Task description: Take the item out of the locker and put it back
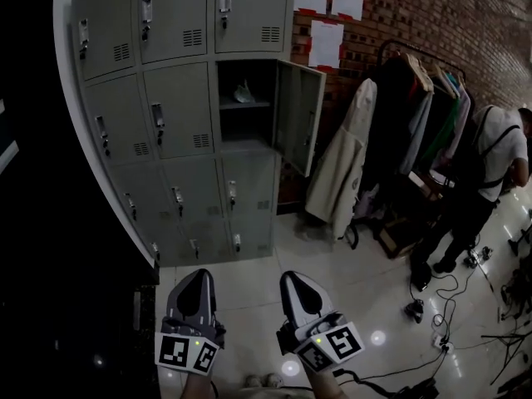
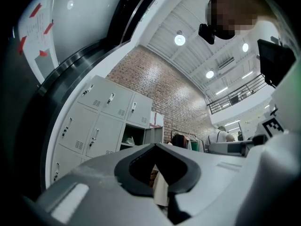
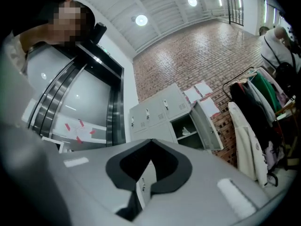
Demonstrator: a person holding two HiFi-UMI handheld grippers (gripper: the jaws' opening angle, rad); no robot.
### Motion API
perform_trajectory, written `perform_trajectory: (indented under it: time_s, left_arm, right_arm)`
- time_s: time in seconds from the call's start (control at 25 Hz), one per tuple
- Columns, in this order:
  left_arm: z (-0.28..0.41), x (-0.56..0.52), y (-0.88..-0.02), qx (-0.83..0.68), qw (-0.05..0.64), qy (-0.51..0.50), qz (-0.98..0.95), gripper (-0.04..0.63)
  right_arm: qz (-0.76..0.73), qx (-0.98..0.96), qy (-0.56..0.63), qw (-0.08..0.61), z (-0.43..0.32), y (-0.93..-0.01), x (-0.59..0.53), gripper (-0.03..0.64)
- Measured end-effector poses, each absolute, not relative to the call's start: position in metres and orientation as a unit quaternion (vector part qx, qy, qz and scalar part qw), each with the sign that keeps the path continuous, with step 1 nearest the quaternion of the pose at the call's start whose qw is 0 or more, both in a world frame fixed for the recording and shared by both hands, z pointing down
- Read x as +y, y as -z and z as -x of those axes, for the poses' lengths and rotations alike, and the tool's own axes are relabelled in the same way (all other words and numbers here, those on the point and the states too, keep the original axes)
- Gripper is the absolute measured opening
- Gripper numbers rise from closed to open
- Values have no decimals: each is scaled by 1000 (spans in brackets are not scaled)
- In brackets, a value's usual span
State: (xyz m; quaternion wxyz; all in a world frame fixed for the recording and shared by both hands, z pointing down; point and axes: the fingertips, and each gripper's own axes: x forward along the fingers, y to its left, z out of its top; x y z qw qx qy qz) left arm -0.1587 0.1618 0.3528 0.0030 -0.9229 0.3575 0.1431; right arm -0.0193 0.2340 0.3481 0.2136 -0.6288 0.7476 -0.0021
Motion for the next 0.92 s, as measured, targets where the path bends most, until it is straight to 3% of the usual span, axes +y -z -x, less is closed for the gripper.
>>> perform_trajectory:
  time_s: [0.92]
  left_arm:
    - [157,182,-341,374,14,-154,914,5]
  right_arm:
    - [619,758,11,206,18,-347,247,2]
